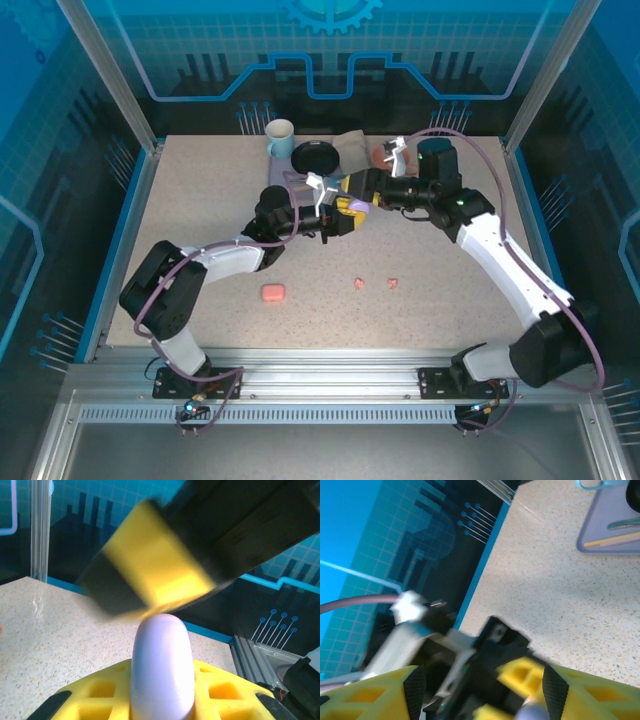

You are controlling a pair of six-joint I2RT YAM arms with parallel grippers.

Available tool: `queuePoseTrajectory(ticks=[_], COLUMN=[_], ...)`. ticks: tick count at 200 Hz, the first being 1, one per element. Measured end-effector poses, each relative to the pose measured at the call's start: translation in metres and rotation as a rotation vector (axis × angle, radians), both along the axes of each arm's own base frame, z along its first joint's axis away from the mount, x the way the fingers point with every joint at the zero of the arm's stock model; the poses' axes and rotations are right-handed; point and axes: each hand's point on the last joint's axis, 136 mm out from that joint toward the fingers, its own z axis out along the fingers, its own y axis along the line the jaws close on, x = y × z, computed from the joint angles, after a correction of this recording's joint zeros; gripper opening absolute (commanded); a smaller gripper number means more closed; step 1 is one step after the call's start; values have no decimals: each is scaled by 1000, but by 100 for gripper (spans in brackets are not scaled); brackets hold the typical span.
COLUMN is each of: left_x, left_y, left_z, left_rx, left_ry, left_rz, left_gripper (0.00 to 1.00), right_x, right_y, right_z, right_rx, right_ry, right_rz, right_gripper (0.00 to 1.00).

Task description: Insert the wireless bluetooth earbuds into the charging case

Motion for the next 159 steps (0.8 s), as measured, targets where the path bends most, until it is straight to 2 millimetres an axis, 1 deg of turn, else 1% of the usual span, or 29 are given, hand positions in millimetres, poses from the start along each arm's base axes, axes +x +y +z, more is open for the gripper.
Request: queuePoseTrajectory(ticks=[17, 29, 40, 51, 66, 81, 105, 126, 136, 159], left_x=[6, 9, 12, 16, 26, 41, 65, 80, 86, 97], left_y=[-1, -2, -2, -1, -4, -7, -6, -2, 2, 7], left_z=[-13, -21, -26, -30, -35, -43, -65, -95, -115, -162], left_rx=[14, 22, 26, 30, 37, 51, 101, 137, 157, 215], left_ry=[28, 49, 63, 95, 153, 245, 431, 604, 707, 926], left_rz=[14, 22, 33, 44, 63, 90, 154, 205, 231, 283], left_gripper=[0, 0, 0, 0, 0, 0, 0, 0, 0, 0], right_x=[-15, -23, -27, -26, -18, -9, -5, -5, -5, -2], right_y=[-6, -10, -15, -22, -36, -52, -70, -81, -85, -91], right_z=[23, 34, 37, 33, 14, -19, -68, -95, -105, -122], right_rx=[21, 28, 23, 8, -38, -107, -209, -273, -298, -332], right_ry=[-55, -82, -94, -90, -55, 17, 122, 171, 189, 223], right_rz=[0, -8, -24, -55, -125, -210, -294, -344, -363, -391], right_gripper=[65, 67, 67, 70, 71, 71, 71, 71, 70, 70])
